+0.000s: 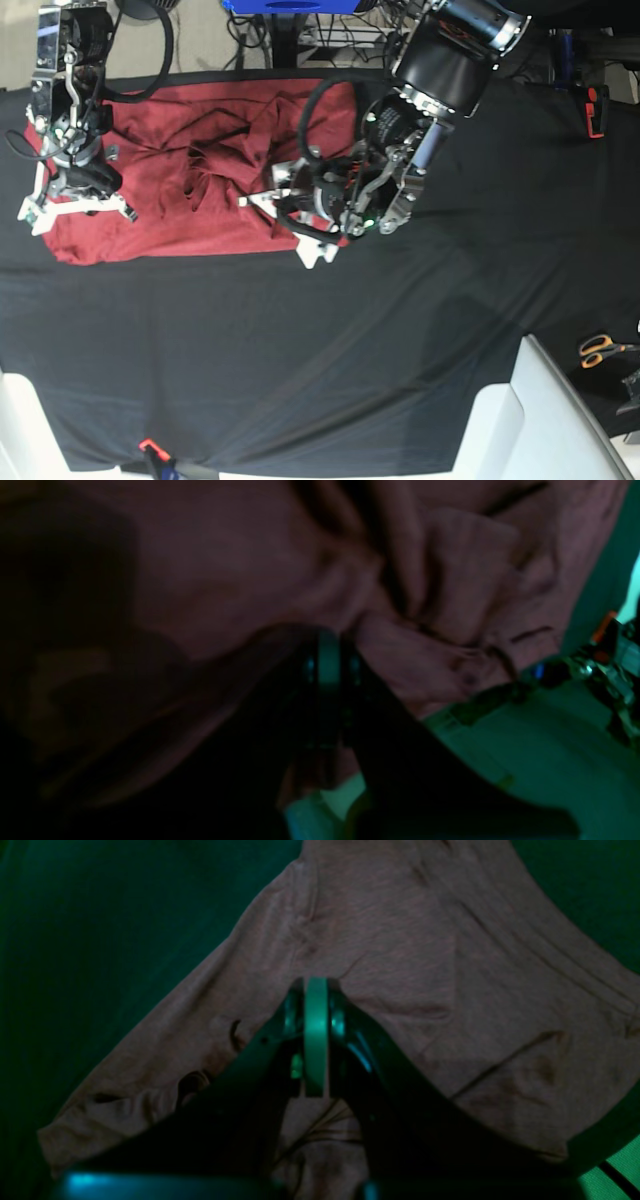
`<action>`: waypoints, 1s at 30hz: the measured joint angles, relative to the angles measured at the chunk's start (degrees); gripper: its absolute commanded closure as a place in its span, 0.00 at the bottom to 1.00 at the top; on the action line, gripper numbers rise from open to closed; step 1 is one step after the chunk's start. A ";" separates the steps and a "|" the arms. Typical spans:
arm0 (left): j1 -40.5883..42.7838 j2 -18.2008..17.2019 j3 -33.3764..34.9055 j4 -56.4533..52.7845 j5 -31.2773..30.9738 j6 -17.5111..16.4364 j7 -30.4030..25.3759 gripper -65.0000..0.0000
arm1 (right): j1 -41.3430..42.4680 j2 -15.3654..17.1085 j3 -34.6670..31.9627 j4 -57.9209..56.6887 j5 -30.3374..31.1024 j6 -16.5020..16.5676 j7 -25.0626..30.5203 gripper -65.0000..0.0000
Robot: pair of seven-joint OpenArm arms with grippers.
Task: Fold the T-shirt properly
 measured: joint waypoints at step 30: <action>-1.40 2.21 10.82 -2.36 -0.15 -1.09 -3.54 1.00 | 0.00 0.02 0.00 -0.02 -0.02 -0.42 0.02 1.00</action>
